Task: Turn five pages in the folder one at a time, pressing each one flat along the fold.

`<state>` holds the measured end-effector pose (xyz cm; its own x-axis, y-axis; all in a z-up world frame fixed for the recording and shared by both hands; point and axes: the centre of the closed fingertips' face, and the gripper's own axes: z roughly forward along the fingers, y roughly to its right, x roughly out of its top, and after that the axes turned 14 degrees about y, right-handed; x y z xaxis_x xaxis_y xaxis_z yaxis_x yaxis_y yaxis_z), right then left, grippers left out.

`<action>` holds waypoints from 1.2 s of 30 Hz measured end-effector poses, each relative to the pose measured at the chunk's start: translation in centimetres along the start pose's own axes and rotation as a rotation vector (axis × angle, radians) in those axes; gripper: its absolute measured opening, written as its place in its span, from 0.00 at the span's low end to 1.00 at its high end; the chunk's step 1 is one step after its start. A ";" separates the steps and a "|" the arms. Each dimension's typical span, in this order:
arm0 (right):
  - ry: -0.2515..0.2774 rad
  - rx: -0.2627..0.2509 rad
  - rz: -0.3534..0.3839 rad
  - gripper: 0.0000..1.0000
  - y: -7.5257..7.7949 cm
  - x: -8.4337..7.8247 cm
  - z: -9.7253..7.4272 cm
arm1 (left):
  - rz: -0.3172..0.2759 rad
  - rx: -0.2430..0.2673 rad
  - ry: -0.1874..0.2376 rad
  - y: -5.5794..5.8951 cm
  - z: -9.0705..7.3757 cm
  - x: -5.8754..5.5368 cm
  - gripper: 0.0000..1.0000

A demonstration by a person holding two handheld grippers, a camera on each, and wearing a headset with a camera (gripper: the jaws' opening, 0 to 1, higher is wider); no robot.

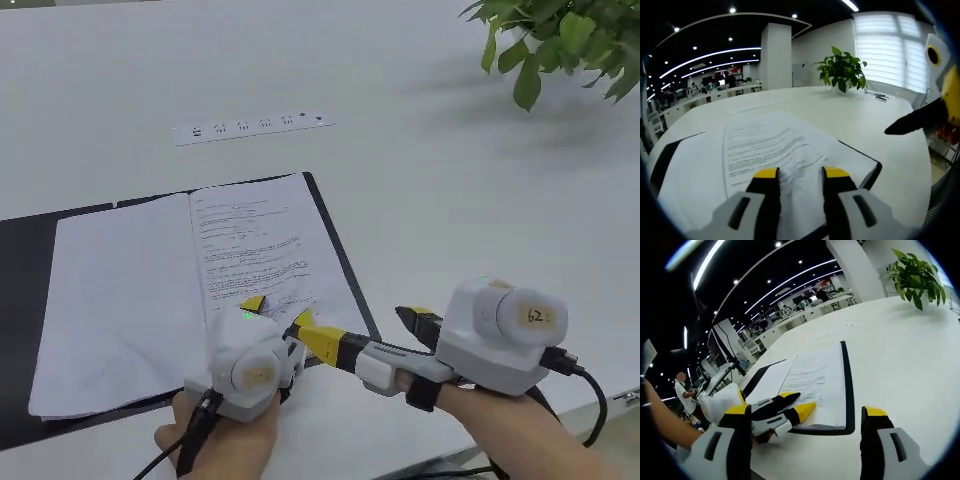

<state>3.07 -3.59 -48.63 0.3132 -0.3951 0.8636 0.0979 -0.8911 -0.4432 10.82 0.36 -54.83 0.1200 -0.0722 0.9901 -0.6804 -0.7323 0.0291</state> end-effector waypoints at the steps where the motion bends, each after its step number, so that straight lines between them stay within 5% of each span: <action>1: 0.000 0.000 0.001 0.90 0.0 0.0 0.0 | -0.003 0.006 -0.003 -0.1 0.0 0.0 0.29; 3: 0.000 0.000 0.002 0.90 -0.1 0.0 0.0 | 0.005 0.041 -0.009 -0.9 -0.1 0.1 0.21; 4: 0.000 0.000 0.003 0.90 -0.1 0.0 0.0 | -0.041 0.087 -0.020 -1.7 -0.1 -0.1 0.14; 5: -0.001 0.001 0.004 0.90 -0.1 -0.1 0.0 | -0.036 0.040 -0.017 -1.2 0.1 0.0 0.13; 6: 0.000 0.003 0.003 0.90 -0.2 0.0 0.0 | 0.038 0.024 -0.021 -1.1 0.1 0.0 0.13; 14: -0.001 0.015 0.010 0.89 -0.6 -0.2 0.2 | -0.071 0.038 -0.035 -0.9 0.0 -0.1 0.05; 21: -0.020 0.029 0.028 0.82 -0.8 -0.9 0.6 | -0.095 0.029 -0.042 -1.0 0.0 -0.1 0.04; 23: -0.034 0.039 0.084 0.75 -1.6 -1.1 0.5 | -0.098 0.027 -0.042 -1.0 0.0 -0.1 0.04; 26: -0.061 0.052 0.266 0.60 -3.3 -1.6 0.5 | -0.088 0.021 -0.039 -0.9 -0.1 -0.1 0.04; 29: -0.068 0.057 0.281 0.53 -3.8 -2.2 0.8 | -0.086 0.019 -0.038 -0.9 -0.1 0.0 0.04; 36: -0.057 0.007 0.476 0.45 -3.8 -3.1 1.7 | -0.093 0.021 -0.032 -0.9 -0.1 0.0 0.04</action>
<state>3.38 1.41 -50.00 0.3763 -0.7459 0.5496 -0.0629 -0.6124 -0.7880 11.35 1.07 -54.81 0.2049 -0.0249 0.9785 -0.6504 -0.7505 0.1171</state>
